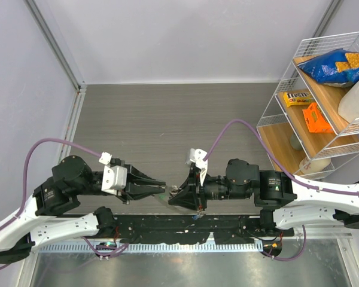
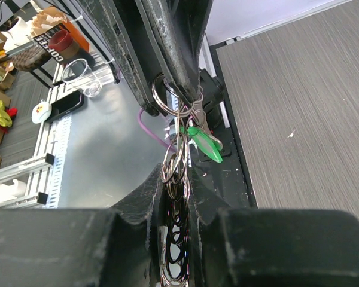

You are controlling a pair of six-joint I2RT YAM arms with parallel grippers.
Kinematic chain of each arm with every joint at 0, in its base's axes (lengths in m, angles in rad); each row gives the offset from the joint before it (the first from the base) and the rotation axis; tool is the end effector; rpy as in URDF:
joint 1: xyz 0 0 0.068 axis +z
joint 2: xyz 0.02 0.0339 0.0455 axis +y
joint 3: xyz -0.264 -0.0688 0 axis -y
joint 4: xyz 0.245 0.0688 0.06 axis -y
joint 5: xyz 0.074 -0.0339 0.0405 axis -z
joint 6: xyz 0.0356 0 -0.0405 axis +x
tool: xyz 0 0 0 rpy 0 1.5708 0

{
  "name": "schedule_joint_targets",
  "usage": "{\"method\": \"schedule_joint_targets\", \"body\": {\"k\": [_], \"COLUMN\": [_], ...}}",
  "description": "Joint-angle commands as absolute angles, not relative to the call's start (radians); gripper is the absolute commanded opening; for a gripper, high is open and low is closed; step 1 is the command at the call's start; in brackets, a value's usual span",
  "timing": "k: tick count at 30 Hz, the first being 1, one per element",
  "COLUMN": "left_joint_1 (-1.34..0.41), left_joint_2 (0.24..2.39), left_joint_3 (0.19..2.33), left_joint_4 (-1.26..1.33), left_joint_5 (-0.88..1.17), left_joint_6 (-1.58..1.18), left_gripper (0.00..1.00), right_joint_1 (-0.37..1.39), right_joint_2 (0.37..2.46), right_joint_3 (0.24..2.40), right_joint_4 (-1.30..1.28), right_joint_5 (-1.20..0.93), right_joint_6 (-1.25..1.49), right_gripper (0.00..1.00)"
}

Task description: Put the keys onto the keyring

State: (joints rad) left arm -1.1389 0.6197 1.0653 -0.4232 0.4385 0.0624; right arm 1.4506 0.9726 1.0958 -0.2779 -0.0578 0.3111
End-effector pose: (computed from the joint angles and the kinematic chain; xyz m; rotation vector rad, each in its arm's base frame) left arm 0.0309 -0.1031 0.4289 1.2316 1.1384 -1.1701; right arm 0.0238 0.2140 0.4044 -1.0778 1.5942 1.3057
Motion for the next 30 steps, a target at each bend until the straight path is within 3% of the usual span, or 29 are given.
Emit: {"method": "schedule_joint_targets", "body": {"k": [1,3,6,14,30], "left_joint_1": [-1.141,-1.141,-1.141,-1.141,-1.141], "left_joint_2": [0.618,0.621,0.635,0.672,0.779], "left_joint_3": [1.095,1.1,1.114,1.172,1.272], "left_joint_4": [-0.403,-0.408,-0.423,-0.498,-0.594], "left_joint_5": [0.463,0.48,0.521,0.698,0.83], "left_joint_6": [0.072,0.074,0.075,0.083,0.068], "left_gripper": [0.2,0.16,0.0,0.0,0.0], "right_joint_1": [1.45,1.45,1.45,1.45,1.45], "right_joint_2": [0.94,0.939,0.936,0.953,1.008], "right_joint_3": [1.106,1.095,1.089,1.097,1.083], "right_joint_4": [-0.238,-0.238,-0.236,-0.296,-0.429], "right_joint_5": [-0.133,-0.159,-0.195,-0.302,-0.436], "right_joint_6": [0.302,0.301,0.296,0.242,0.107], "right_gripper": [0.06,0.06,0.06,0.06,0.06]}}
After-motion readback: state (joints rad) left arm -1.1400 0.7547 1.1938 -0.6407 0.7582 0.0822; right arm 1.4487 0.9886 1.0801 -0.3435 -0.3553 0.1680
